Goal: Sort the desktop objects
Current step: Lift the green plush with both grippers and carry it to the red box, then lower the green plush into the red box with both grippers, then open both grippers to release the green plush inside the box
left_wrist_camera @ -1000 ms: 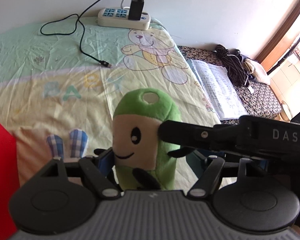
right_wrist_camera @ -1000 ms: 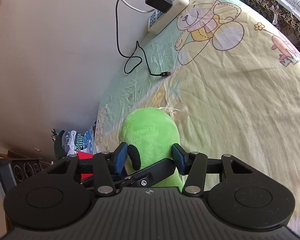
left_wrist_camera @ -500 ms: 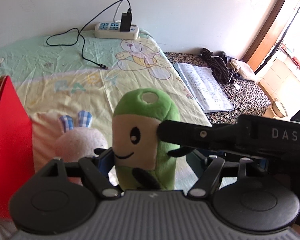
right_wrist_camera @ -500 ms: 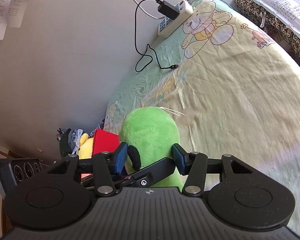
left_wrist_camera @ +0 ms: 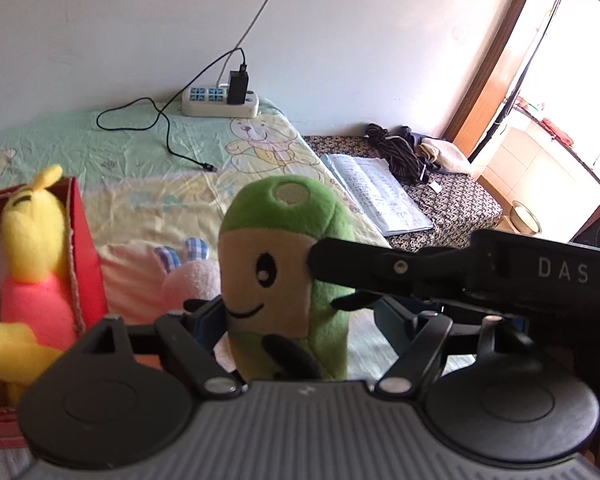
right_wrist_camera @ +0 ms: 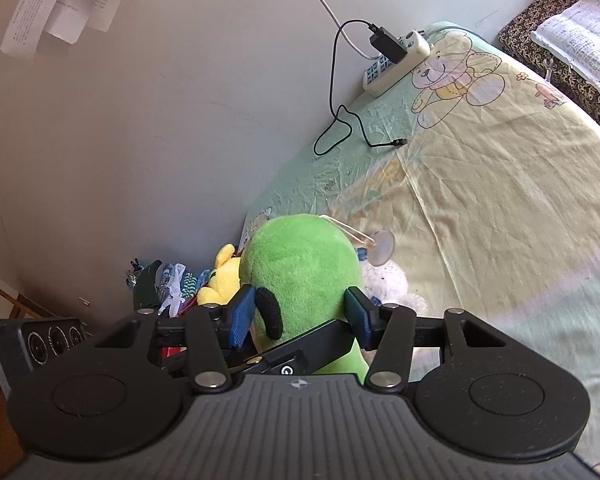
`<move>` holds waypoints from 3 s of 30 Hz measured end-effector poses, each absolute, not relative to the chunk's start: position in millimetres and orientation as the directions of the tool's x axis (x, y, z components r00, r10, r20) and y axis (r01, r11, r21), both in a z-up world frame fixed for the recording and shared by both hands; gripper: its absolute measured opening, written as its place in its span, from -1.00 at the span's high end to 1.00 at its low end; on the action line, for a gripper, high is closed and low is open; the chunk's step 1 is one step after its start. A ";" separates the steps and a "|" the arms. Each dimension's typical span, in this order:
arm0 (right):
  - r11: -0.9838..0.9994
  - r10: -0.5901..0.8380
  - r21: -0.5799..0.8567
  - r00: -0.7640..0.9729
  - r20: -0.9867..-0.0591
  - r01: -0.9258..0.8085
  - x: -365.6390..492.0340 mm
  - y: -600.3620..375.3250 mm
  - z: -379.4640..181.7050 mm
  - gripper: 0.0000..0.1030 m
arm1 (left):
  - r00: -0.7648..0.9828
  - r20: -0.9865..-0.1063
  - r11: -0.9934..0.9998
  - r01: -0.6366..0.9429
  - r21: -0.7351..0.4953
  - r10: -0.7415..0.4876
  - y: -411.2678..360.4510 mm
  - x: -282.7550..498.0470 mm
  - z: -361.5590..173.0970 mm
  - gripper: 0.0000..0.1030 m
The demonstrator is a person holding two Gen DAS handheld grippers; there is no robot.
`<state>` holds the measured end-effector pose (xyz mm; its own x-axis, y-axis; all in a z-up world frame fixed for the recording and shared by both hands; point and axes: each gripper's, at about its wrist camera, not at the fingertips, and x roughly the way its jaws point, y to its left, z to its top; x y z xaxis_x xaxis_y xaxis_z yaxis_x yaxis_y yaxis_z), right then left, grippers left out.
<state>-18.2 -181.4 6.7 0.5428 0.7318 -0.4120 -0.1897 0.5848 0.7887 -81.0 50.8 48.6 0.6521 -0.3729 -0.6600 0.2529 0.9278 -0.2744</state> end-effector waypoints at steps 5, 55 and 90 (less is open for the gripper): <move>0.601 0.706 0.768 0.596 -0.382 -0.220 -43.6 -153.7 24.6 -0.04 | 0.690 -0.611 0.922 0.290 -0.258 -0.388 81.6 -102.9 68.7 -0.49; 0.578 0.764 0.778 0.497 -0.411 -0.247 -13.7 104.2 10.6 -0.09 | 0.697 -0.680 0.960 0.046 -0.276 -0.229 326.1 -73.1 31.7 -0.52; 0.664 0.728 0.690 0.459 -0.509 -0.289 6.6 129.4 -4.5 -0.01 | 0.669 -0.706 0.960 0.039 -0.276 -0.230 341.6 -75.4 21.2 -0.71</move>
